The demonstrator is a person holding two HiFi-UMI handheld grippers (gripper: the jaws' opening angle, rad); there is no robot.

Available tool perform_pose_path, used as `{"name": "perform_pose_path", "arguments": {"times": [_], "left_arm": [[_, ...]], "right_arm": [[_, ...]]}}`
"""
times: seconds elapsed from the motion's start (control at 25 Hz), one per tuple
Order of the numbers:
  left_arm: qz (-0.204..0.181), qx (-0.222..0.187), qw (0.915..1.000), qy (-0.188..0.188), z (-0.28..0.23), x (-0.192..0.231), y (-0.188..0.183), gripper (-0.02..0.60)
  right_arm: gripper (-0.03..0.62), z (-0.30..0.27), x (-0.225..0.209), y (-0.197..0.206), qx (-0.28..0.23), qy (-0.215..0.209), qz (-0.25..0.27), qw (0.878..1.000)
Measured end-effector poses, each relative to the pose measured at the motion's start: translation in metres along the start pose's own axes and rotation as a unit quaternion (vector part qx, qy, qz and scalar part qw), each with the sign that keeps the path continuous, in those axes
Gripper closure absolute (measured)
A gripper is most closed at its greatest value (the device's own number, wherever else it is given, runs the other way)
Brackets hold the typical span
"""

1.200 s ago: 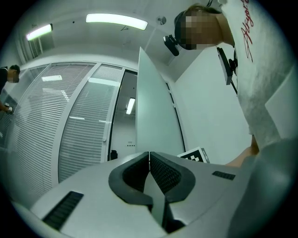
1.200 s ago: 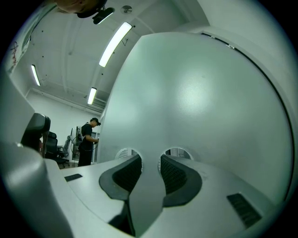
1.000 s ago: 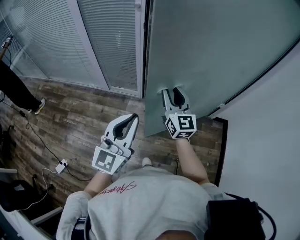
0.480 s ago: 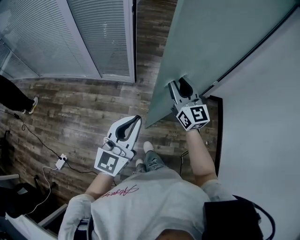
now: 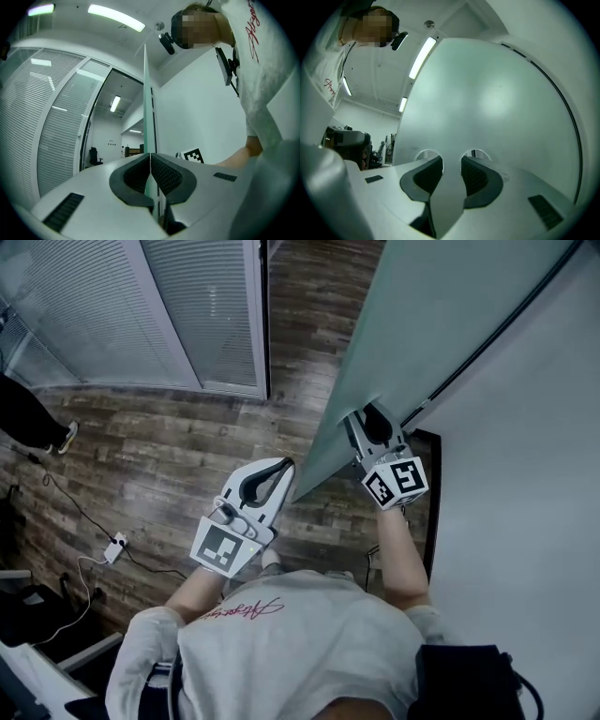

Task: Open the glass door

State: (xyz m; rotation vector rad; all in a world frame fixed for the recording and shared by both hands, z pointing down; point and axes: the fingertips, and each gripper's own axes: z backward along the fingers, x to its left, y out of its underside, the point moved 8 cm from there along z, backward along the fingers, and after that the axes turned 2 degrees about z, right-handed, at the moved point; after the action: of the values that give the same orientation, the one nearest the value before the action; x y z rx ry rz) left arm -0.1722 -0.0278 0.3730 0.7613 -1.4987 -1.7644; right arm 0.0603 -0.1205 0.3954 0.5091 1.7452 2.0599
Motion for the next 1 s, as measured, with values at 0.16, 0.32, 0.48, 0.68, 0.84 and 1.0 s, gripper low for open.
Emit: {"name": "perform_pose_path", "arguments": {"times": [0.16, 0.32, 0.48, 0.68, 0.84, 1.0], "left_arm": [[-0.003, 0.005, 0.9998, -0.02, -0.006, -0.026, -0.007, 0.563], [0.006, -0.015, 0.999, -0.042, -0.015, -0.046, -0.006, 0.563], [0.002, -0.016, 0.9978, -0.065, -0.018, -0.067, -0.007, 0.563], [-0.015, -0.011, 0.9981, -0.059, -0.03, -0.095, -0.011, 0.563], [-0.024, -0.006, 0.9987, -0.045, -0.043, -0.12, -0.013, 0.563], [-0.028, -0.029, 0.9987, -0.03, -0.06, -0.145, -0.024, 0.563]], "right_arm": [[0.461, 0.025, -0.004, -0.01, 0.002, -0.021, 0.0, 1.0], [0.461, 0.035, -0.008, -0.008, 0.009, -0.03, -0.004, 1.0], [0.461, 0.049, -0.007, -0.008, 0.014, -0.048, -0.011, 0.999], [0.461, 0.074, -0.006, -0.014, 0.018, -0.065, -0.01, 0.998], [0.461, 0.095, -0.009, -0.017, 0.015, -0.081, -0.012, 0.997], [0.461, 0.117, -0.013, -0.022, 0.014, -0.092, -0.014, 0.996]]}}
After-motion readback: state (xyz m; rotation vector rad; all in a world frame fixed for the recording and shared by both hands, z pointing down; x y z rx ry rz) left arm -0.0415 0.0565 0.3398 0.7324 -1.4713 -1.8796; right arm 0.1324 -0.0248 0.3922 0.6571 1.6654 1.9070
